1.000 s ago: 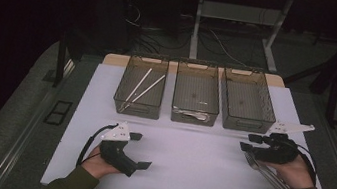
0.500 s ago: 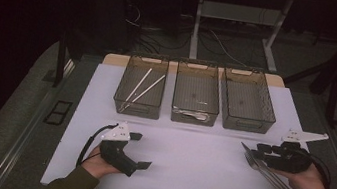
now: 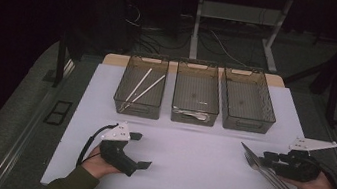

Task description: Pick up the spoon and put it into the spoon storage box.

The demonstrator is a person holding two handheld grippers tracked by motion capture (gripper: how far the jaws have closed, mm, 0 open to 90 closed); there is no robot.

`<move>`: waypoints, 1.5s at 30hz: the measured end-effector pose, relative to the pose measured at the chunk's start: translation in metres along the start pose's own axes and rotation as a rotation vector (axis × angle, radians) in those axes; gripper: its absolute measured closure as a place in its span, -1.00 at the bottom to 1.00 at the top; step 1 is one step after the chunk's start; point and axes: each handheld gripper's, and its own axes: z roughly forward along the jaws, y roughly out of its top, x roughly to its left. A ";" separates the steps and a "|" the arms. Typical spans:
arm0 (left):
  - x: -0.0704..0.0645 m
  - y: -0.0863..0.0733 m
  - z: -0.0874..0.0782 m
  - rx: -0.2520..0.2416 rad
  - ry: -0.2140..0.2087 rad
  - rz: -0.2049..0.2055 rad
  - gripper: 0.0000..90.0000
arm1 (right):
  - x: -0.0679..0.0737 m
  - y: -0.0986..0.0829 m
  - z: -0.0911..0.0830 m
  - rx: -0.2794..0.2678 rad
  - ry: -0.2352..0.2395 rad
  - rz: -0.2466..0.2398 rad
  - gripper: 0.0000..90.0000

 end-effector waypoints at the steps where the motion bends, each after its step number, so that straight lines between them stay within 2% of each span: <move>1: 0.000 0.000 0.000 0.001 0.000 -0.002 -1.00 | 0.000 -0.001 -0.001 0.002 -0.004 0.003 0.46; 8: 0.000 0.000 -0.001 0.001 0.003 -0.001 -1.00 | -0.002 -0.012 -0.005 0.035 -0.014 -0.007 0.51; 14: 0.000 0.000 0.000 0.001 0.001 -0.001 -1.00 | -0.002 -0.021 -0.007 0.077 -0.005 -0.015 0.56; 18: 0.000 0.000 0.000 0.004 0.003 -0.003 -1.00 | -0.002 -0.024 -0.003 0.112 0.000 -0.027 0.61; 26: -0.001 0.000 0.000 0.005 0.002 0.000 -1.00 | -0.001 -0.028 0.007 0.185 -0.020 -0.029 0.69; 33: -0.001 0.000 0.001 0.007 0.001 0.000 -1.00 | -0.003 -0.030 0.014 0.206 -0.034 -0.036 0.76; 37: -0.001 0.000 0.001 0.007 0.001 -0.001 -1.00 | -0.002 -0.031 0.019 0.228 -0.050 -0.059 0.77; 43: 0.000 0.000 0.001 0.009 0.000 -0.001 -1.00 | -0.001 -0.031 0.022 0.223 -0.063 -0.081 0.82; 45: -0.001 0.000 0.002 0.011 -0.001 0.001 -1.00 | -0.001 -0.031 0.022 0.222 -0.060 -0.072 0.85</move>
